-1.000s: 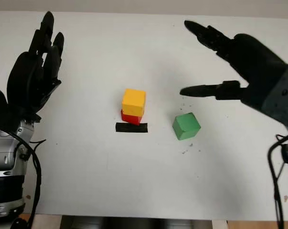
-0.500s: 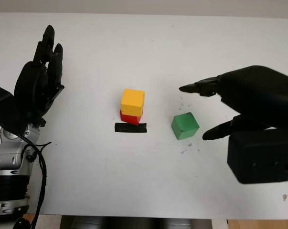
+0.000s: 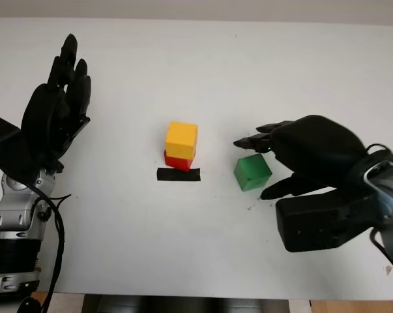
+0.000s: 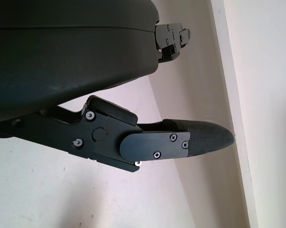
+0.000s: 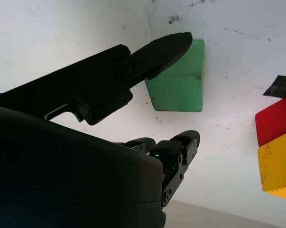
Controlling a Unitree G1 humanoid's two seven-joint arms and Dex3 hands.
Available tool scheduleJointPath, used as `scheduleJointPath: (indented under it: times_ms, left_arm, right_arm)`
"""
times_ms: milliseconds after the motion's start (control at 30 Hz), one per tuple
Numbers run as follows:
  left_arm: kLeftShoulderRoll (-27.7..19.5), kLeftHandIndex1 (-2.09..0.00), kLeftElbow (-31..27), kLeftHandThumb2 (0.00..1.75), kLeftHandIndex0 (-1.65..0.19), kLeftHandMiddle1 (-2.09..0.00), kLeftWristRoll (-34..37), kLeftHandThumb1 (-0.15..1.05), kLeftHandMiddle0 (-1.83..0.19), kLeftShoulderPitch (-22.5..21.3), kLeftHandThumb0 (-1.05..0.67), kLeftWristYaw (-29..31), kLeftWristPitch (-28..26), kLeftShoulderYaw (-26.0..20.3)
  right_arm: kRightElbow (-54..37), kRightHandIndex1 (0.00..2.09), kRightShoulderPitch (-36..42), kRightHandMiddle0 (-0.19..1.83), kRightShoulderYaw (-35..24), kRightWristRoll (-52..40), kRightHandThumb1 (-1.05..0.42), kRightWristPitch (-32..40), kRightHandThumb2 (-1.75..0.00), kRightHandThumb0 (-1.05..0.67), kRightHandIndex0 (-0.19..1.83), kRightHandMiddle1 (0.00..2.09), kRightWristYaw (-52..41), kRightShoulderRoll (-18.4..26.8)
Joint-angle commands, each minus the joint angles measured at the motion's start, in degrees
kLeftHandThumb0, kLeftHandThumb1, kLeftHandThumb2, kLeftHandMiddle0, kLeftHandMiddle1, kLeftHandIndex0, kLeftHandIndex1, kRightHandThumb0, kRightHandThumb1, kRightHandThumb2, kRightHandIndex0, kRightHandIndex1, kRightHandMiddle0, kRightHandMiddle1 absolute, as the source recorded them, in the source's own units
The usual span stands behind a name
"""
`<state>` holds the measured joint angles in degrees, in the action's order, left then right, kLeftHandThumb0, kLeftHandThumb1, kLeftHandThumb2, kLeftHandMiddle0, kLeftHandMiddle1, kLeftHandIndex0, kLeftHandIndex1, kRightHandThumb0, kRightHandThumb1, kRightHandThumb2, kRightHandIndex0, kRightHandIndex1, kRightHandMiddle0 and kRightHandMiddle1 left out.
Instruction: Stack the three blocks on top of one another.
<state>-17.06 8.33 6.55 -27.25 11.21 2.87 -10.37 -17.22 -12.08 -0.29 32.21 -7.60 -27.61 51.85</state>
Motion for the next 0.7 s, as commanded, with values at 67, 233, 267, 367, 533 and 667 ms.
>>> scheduleJointPath:
  times_ms: [67,233,267,367,533,667]
  left_arm:
    - [-0.51,-0.05,-1.52,0.38,0.14,-0.05,0.29,1.05,0.14,0.66,-0.74,0.55,-0.15,-0.01]
    - [-0.43,-0.05,-2.05,0.36,0.15,-0.05,-0.02,1.05,0.14,0.93,-0.76,0.27,-0.42,0.05]
    - [-0.43,-0.05,-2.06,0.36,0.15,-0.05,-0.04,1.05,0.14,0.95,-0.76,0.26,-0.41,0.06]
    - [-0.5,-0.05,-2.09,0.36,0.15,-0.05,-0.32,1.05,0.14,1.03,-0.77,0.17,-0.14,0.1]
    - [-0.81,-0.05,-2.22,0.37,0.15,-0.05,-0.98,1.05,0.15,1.11,-0.79,-0.29,-0.31,0.0]
    - [-0.99,-0.05,-3.46,0.36,0.14,-0.05,-1.15,1.05,0.15,1.32,-0.81,-0.79,-2.16,-0.17]
  right_arm:
    - [2.86,0.09,-0.88,0.6,0.4,1.0,-0.83,-2.91,-0.05,-0.69,0.46,0.13,2.75,-1.01]
    - [4.66,0.1,-1.19,0.64,0.18,1.54,-0.83,-4.92,-0.05,-0.68,0.48,0.18,4.12,-1.11]
    - [4.95,0.1,-1.26,0.66,0.11,1.58,-0.83,-5.36,-0.05,-0.67,0.49,0.19,4.43,-1.08]
    - [5.41,0.11,-1.48,0.53,-0.34,1.38,-0.82,-5.89,-0.05,-0.62,0.54,0.69,5.32,-1.3]
    - [5.83,0.11,-2.18,0.53,-0.37,1.58,-0.81,-6.16,-0.05,-0.6,0.56,0.91,5.0,-0.78]
    - [6.29,0.11,-2.6,0.54,-0.46,0.97,-0.8,-6.51,-0.05,-0.57,0.57,0.98,4.57,-0.58]
